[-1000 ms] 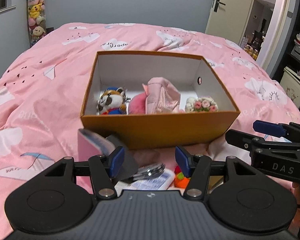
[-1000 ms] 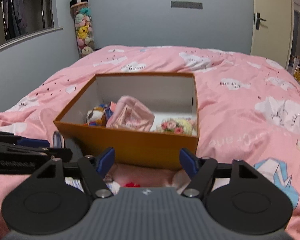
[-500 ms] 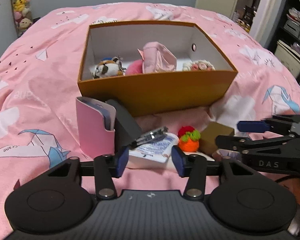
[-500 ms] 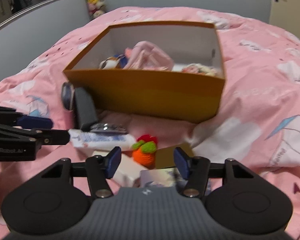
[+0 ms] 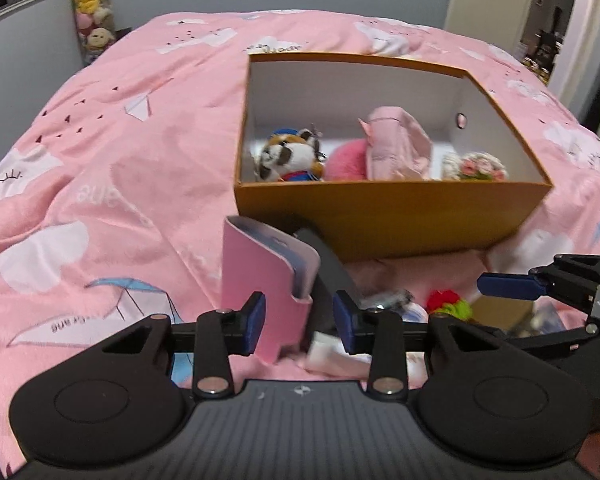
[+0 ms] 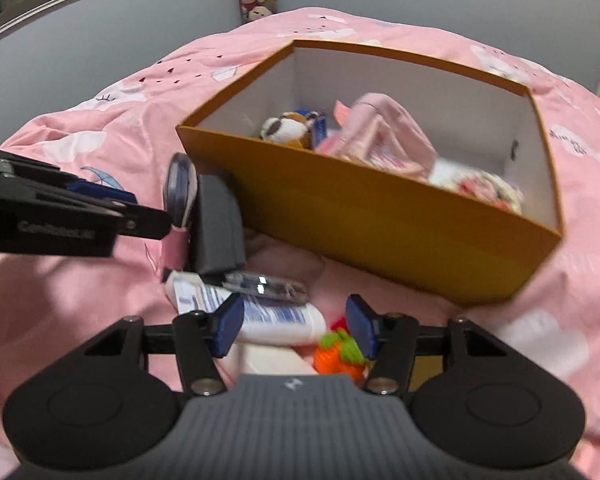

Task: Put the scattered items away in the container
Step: 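Grasp the pink card holder with the left gripper while the right gripper grasps the black case, then lift the card holder and black case and carry both over the orange box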

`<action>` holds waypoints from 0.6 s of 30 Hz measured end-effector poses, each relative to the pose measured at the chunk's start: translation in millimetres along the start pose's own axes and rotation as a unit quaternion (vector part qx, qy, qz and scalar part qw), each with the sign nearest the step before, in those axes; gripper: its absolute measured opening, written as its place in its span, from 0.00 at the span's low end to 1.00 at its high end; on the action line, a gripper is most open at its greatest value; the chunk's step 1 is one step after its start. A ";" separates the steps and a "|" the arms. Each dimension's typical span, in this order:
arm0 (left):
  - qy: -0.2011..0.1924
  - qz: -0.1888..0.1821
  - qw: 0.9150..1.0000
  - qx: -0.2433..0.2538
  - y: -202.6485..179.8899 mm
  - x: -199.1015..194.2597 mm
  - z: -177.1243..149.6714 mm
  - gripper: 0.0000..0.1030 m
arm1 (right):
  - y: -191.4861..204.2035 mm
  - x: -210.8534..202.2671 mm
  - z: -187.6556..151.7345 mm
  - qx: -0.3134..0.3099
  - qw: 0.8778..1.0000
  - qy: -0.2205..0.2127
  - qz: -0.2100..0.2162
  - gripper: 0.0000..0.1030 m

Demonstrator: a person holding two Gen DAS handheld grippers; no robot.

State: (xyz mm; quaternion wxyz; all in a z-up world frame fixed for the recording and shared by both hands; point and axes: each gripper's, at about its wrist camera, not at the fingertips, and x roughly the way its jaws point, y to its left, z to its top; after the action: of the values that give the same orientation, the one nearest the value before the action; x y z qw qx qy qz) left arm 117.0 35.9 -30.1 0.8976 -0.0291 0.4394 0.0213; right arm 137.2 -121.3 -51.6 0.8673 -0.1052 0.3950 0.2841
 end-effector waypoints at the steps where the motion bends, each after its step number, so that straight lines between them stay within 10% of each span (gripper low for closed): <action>1: -0.001 0.006 1.000 -0.003 -0.6 2.6 1.9 0.44 | 1.6 4.0 3.0 -0.003 1.000 0.000 0.002 0.58; 18: -0.013 0.045 0.999 0.027 -12.7 31.5 4.1 0.50 | 19.9 49.7 22.5 -0.044 0.999 0.010 0.007 0.58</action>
State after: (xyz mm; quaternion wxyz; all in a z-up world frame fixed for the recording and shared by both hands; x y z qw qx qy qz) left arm 140.4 24.0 -52.0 0.9017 0.0151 0.4292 0.0500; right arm 166.0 -75.6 -72.8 0.8560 -0.1435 0.3912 0.3060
